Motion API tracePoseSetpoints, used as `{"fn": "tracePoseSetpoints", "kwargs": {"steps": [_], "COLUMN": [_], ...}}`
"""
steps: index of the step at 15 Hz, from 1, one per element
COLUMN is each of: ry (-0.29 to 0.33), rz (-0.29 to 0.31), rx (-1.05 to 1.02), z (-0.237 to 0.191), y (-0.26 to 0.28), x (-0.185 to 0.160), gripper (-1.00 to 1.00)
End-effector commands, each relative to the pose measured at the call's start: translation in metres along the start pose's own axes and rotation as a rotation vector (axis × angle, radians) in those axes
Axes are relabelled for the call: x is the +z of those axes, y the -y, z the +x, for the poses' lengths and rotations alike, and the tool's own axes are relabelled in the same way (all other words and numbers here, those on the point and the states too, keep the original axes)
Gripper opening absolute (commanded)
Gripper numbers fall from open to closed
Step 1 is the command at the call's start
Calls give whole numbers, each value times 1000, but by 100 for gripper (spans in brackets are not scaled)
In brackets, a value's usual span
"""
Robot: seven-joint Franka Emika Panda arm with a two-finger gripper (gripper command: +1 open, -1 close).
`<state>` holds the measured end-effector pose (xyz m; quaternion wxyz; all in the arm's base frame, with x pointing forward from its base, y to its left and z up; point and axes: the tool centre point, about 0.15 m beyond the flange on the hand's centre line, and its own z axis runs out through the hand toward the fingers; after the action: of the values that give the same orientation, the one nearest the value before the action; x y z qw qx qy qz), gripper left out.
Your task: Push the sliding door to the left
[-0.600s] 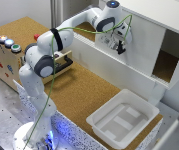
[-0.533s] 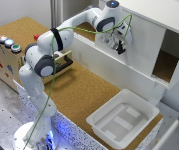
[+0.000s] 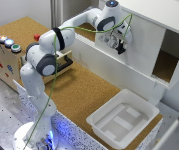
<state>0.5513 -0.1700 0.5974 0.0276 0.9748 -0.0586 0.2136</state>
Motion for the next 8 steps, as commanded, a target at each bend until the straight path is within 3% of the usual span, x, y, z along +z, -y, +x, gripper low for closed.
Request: {"fn": "tracePoseSetpoints", "kwargs": {"steps": [1, 8], "ry": [-6, -31], "rz": [-67, -107], "rx": [17, 36], "z": [18, 10], "y": [7, 14], "x": [5, 10], "gripper": [-100, -100]}}
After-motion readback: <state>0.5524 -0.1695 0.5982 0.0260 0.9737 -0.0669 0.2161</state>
